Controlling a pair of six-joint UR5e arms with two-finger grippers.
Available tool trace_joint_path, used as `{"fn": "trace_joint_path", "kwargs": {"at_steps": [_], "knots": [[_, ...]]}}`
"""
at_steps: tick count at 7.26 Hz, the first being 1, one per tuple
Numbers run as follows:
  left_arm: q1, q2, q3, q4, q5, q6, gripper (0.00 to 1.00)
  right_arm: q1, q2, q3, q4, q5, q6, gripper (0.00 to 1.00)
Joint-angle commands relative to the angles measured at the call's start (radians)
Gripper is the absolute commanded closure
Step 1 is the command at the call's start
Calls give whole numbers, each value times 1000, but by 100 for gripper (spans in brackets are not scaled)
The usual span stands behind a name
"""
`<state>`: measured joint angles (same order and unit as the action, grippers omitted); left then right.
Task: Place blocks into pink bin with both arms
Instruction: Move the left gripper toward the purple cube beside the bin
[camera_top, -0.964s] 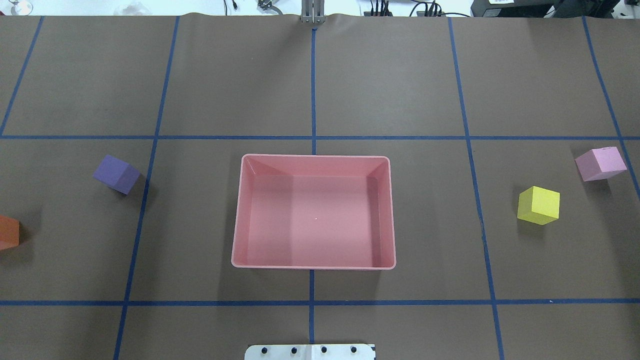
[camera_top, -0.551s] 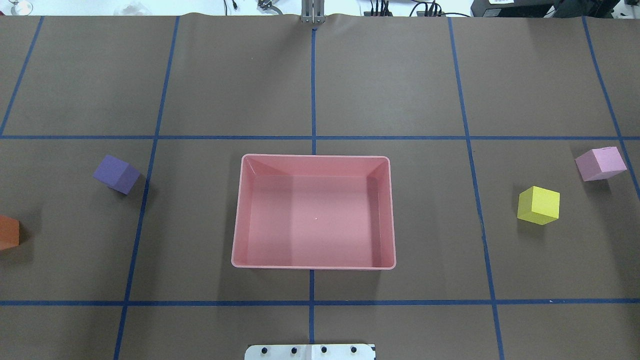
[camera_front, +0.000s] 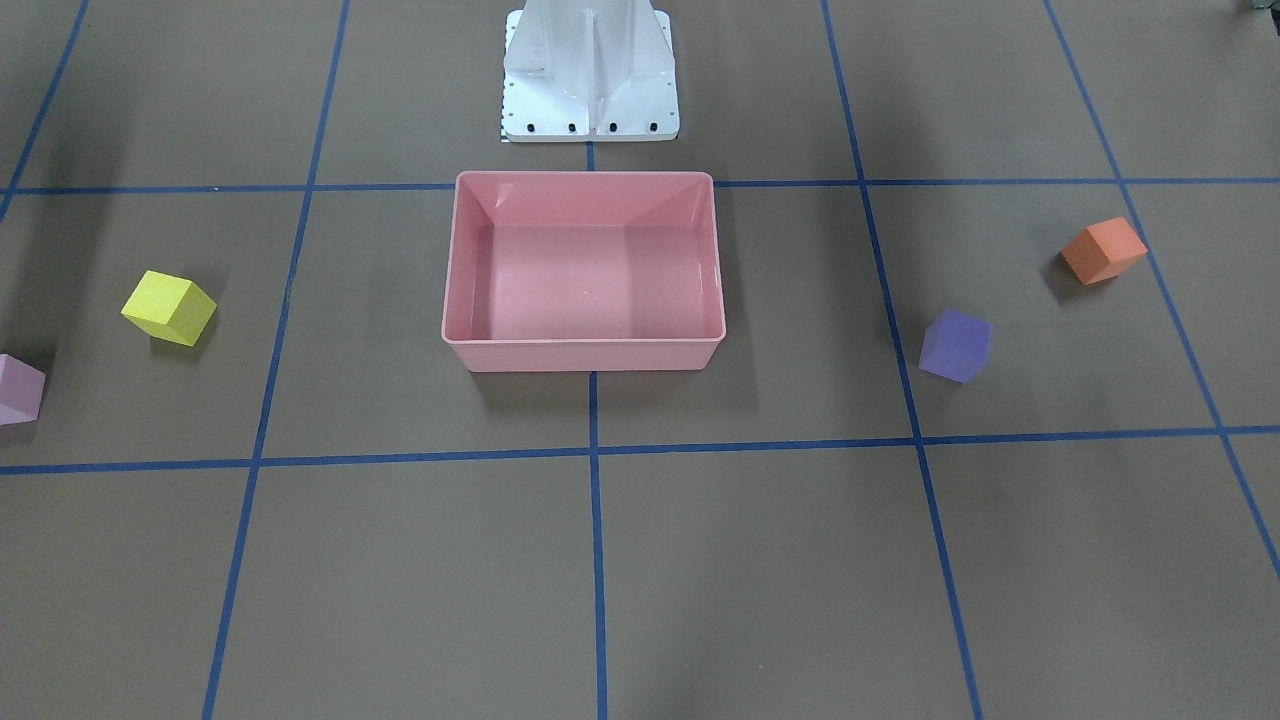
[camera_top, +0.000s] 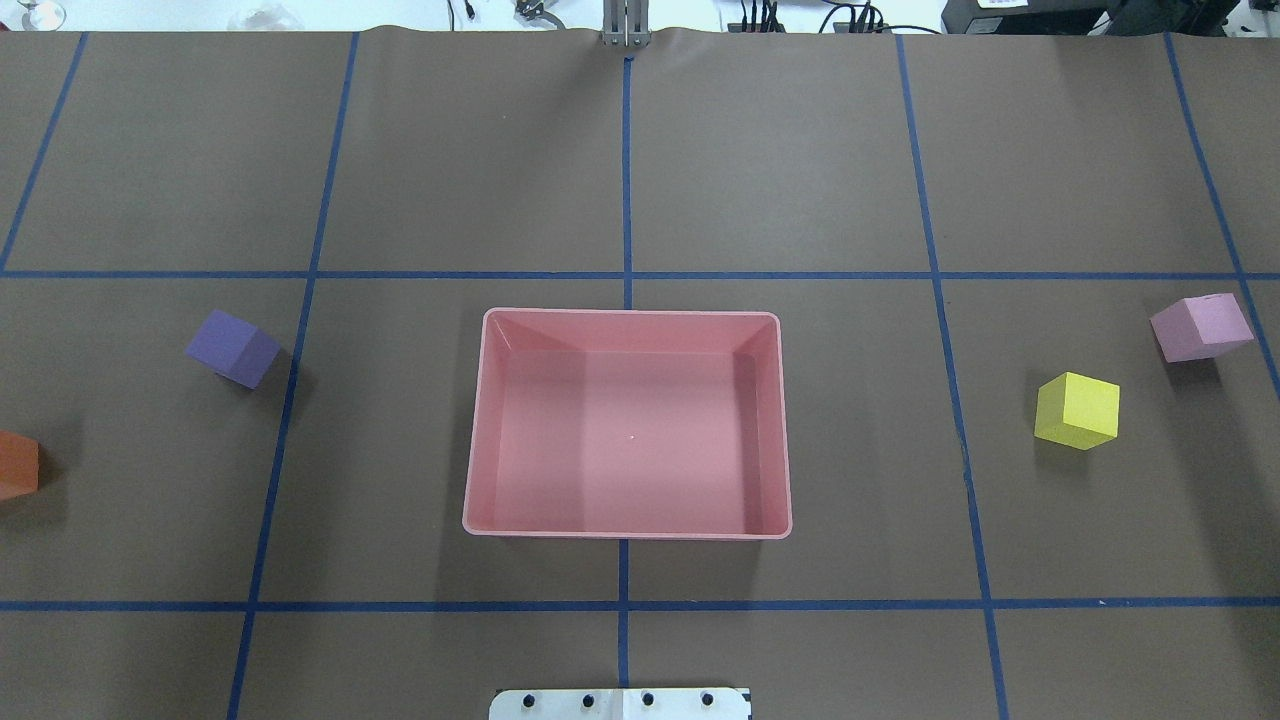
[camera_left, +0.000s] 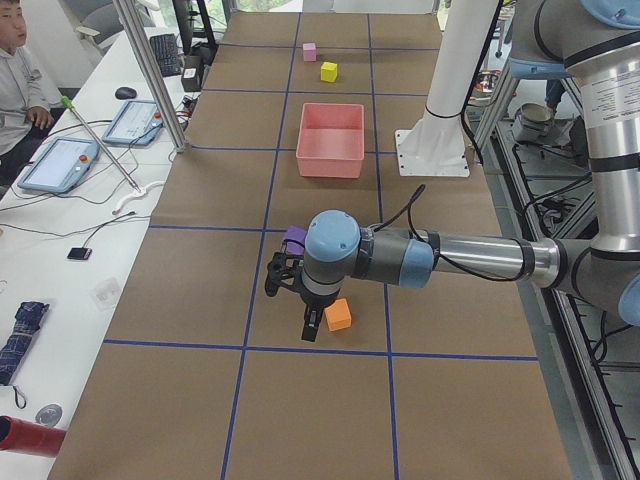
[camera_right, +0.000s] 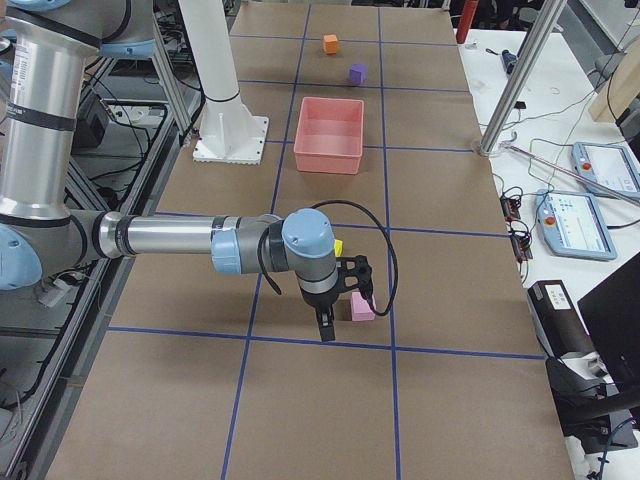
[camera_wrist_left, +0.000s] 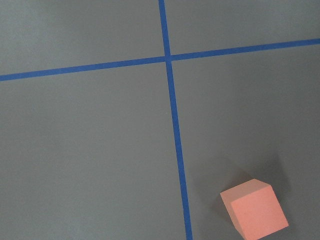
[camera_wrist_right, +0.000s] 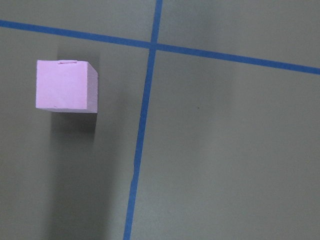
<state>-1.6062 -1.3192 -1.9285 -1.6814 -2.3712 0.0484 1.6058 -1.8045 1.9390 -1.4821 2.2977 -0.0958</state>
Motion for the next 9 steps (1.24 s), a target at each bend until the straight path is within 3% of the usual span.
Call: {"fn": "trace_joint_path", "kwargs": {"at_steps": [1,2,3,4,6,8,9], "knots": [[2,-67,0,-117,-29,-4,0,0,48,20,-1,2,28,0],[2,-66,5,-148,-124,-7,0,0,45,31,-1,9,37,0],[2,-66,6,-167,-137,-40,0,0,34,20,43,63,36,0],[5,-46,11,-266,-149,-45,0,-1,19,18,136,83,86,0],[99,-49,8,-287,-242,-102,0,-21,17,17,148,109,212,0],[210,-46,9,-436,-176,-358,0,-50,22,20,154,106,272,0],[307,-45,9,-502,-66,-475,0,-55,20,20,164,105,278,0]]}}
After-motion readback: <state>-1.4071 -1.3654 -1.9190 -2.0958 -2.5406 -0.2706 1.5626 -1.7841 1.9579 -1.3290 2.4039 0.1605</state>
